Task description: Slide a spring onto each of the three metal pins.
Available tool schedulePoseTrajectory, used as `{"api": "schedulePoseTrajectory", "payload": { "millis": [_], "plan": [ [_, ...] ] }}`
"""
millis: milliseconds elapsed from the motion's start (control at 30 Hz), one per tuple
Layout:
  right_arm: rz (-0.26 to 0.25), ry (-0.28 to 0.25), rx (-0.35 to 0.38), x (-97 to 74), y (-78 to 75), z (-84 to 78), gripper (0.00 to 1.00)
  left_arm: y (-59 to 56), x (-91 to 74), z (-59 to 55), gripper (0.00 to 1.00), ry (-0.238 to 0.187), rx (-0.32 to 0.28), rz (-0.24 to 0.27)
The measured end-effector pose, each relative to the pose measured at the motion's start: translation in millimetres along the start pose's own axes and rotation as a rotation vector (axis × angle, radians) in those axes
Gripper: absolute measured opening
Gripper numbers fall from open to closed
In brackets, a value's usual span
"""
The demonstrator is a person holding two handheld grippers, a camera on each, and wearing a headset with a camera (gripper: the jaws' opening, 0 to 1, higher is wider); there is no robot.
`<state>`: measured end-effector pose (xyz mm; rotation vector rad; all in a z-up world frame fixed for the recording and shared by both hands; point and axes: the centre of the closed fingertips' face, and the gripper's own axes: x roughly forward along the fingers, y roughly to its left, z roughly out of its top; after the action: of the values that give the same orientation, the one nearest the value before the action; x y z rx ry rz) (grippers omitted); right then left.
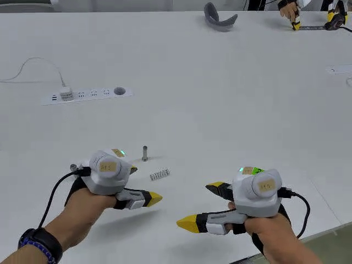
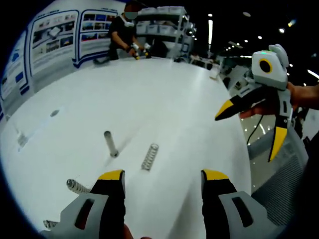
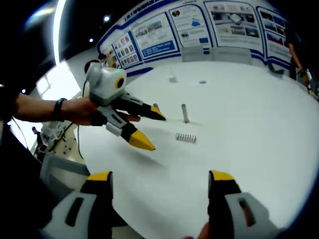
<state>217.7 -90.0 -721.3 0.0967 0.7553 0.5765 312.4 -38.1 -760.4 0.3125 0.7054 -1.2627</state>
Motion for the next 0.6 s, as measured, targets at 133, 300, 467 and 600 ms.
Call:
{"api": "schedulePoseTrajectory", "payload": {
  "millis": [133,300,467,600],
  "plan": [
    [0.003,-0.005,0.006,0.7,0.8,0.8,0.80,4.9,8.9,-0.9,0.60,0.008,-0.010,0.002],
    [0.007,-0.003,0.010,2.0,1.8,-0.5,0.80,8.3,19.9,0.2,0.52,0.005,0.010,0.001],
    [0.010,0.002,0.014,2.3,1.9,-3.0,0.80,11.6,30.0,-1.8,0.46,0.022,0.019,0.000],
    [0.009,0.002,0.021,1.4,0.7,-4.7,0.80,13.6,35.7,-5.3,0.39,0.023,0.022,0.009]
  ]
}}
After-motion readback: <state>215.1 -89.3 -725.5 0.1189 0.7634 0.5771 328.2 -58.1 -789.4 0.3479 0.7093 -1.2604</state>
